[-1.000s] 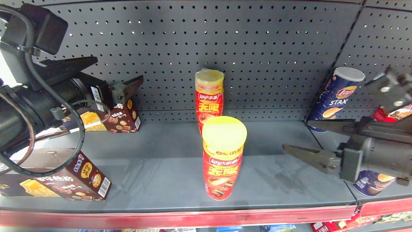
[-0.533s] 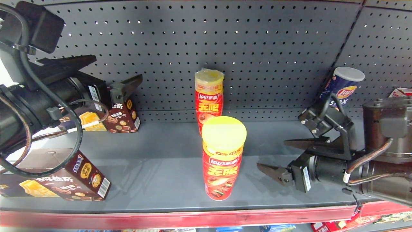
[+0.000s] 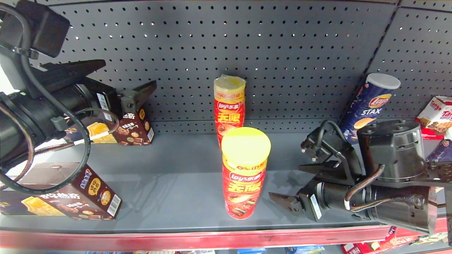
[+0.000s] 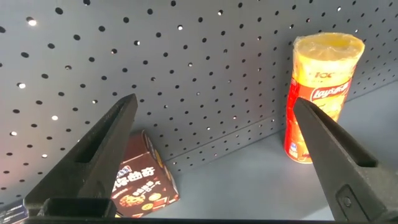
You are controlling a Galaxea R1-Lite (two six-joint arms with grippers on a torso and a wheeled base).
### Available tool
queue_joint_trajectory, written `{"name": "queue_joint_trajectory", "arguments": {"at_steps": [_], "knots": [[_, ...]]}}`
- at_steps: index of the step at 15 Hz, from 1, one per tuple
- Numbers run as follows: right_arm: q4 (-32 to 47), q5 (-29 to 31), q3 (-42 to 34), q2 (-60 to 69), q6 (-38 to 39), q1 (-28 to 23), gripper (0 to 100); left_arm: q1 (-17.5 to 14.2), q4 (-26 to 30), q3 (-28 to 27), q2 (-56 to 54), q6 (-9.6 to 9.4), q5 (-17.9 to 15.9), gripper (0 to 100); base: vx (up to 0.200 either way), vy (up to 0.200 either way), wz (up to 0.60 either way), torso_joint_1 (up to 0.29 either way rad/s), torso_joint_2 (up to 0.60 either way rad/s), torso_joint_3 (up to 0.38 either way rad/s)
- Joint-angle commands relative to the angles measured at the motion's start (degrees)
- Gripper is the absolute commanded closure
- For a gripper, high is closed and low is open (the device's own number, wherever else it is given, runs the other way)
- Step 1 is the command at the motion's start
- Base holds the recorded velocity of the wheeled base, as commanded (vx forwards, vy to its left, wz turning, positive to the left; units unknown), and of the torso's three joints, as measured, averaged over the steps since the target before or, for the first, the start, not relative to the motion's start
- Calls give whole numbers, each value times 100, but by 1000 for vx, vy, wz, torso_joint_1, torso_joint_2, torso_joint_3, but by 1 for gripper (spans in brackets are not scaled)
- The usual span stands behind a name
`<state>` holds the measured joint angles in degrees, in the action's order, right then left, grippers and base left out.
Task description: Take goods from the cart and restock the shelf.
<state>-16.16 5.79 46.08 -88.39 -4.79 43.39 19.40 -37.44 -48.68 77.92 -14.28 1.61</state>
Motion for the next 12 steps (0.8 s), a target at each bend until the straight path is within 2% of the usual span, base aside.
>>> {"name": "queue_joint_trajectory", "arguments": {"at_steps": [1,4,12], "knots": [[-1,1,6,-99,-4,38,0,-15,0,7,12,4,6,0,0,0,0,0,0,0],[-18,10,120,-336,-4,100,0,-6,-9,-1,30,83,-12,0,0,0,0,0,0,0],[-27,89,481,-758,-4,249,0,-15,-150,43,48,92,-29,0,0,0,0,0,0,0]]}}
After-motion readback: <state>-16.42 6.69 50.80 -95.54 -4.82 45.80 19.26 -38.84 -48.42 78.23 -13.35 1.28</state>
